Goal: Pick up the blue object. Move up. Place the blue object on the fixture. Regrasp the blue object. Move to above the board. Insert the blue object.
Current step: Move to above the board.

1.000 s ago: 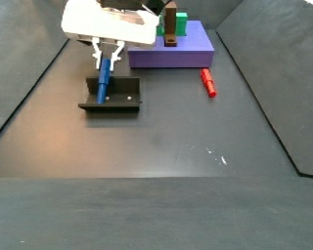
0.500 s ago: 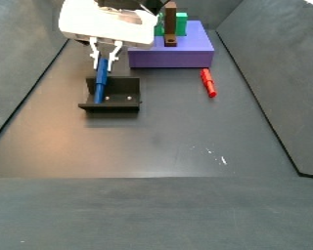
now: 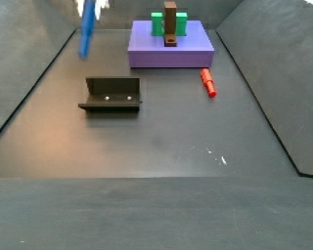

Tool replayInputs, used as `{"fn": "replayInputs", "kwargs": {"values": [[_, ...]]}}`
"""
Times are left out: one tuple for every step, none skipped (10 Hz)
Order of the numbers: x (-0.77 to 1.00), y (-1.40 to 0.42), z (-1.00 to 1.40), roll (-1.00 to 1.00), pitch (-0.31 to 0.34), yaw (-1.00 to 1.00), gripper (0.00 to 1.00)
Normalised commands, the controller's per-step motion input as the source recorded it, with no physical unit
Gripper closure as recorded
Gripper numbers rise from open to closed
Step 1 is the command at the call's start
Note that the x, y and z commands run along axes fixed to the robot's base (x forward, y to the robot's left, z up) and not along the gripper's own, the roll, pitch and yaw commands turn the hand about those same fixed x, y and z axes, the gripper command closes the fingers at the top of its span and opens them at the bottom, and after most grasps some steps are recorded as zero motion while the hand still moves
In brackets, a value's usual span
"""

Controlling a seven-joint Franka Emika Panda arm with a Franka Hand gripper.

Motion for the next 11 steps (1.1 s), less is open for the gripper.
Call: {"fn": "replayInputs", "kwargs": {"values": [[-0.04, -0.01, 1.40, -0.02, 0.015, -0.03, 1.00], [-0.05, -0.01, 1.40, -0.01, 0.028, -0.01, 1.00], [-0.02, -0.02, 0.68, -0.01, 0.040, -0.02, 1.00], [0.00, -0.01, 0.40, -0.01, 0.047, -0.01, 1.00], [-1.11, -1.40, 0.28, -1.00, 0.241, -0.12, 1.00], [-1.16, -1.40, 0.32, -1.00, 0.232, -0.11, 1.00], [-1.21, -1.40, 0.32, -1.00, 0.222, -0.10, 1.00], [-1.24, -1.40, 0.30, -1.00, 0.226, -0.08, 1.00], [-1.22, -1.40, 0.30, -1.00, 0.234, -0.06, 1.00], [-0.69, -0.75, 0.17, -1.00, 0.234, -0.03, 1.00], [-0.37, -0.39, 0.08, -1.00, 0.230, -0.03, 1.00]]}}
